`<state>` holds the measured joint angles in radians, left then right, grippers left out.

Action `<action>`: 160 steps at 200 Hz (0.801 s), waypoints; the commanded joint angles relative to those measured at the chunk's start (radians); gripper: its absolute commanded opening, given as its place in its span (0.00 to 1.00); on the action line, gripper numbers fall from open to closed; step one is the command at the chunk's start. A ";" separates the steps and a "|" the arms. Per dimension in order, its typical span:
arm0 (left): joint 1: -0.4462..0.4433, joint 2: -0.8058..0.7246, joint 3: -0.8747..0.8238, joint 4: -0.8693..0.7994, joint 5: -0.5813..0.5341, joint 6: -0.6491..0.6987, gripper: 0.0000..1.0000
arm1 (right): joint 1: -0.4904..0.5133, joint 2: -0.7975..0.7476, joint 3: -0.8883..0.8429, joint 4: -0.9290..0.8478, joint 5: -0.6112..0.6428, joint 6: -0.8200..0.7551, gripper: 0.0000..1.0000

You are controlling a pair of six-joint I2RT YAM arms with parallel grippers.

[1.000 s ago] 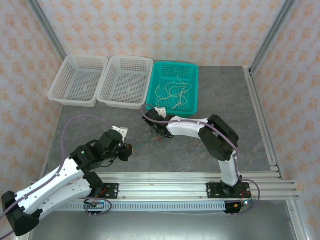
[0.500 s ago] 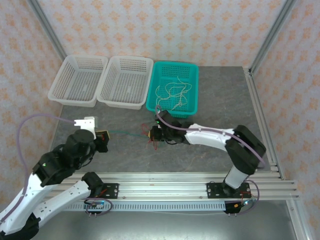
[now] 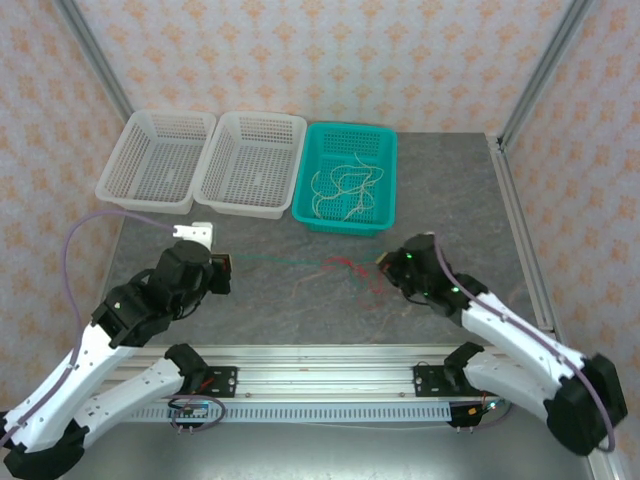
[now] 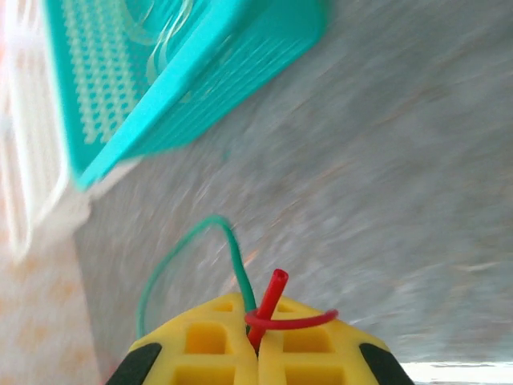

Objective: Untangle the cables

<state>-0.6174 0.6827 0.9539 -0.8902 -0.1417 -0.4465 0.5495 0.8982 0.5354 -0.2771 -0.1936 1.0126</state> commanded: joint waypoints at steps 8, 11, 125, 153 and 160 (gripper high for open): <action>0.109 0.080 -0.036 0.085 0.071 0.039 0.00 | -0.117 -0.031 -0.040 -0.288 0.236 -0.018 0.09; 0.110 0.093 -0.044 0.094 0.077 0.037 0.00 | -0.127 -0.023 -0.036 -0.297 0.240 -0.025 0.09; 0.296 0.131 -0.192 0.125 0.033 -0.113 0.00 | -0.539 0.116 0.041 -0.387 0.321 -0.118 0.09; 0.296 0.179 -0.223 0.212 0.149 -0.133 0.00 | -0.539 0.134 0.021 -0.337 0.253 -0.162 0.07; 0.295 0.185 -0.235 0.235 0.172 -0.135 0.00 | -0.540 0.134 0.015 -0.334 0.250 -0.167 0.07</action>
<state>-0.3264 0.8417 0.7597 -0.7219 -0.0074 -0.5385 0.0158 1.0206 0.5484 -0.5922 0.0307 0.9005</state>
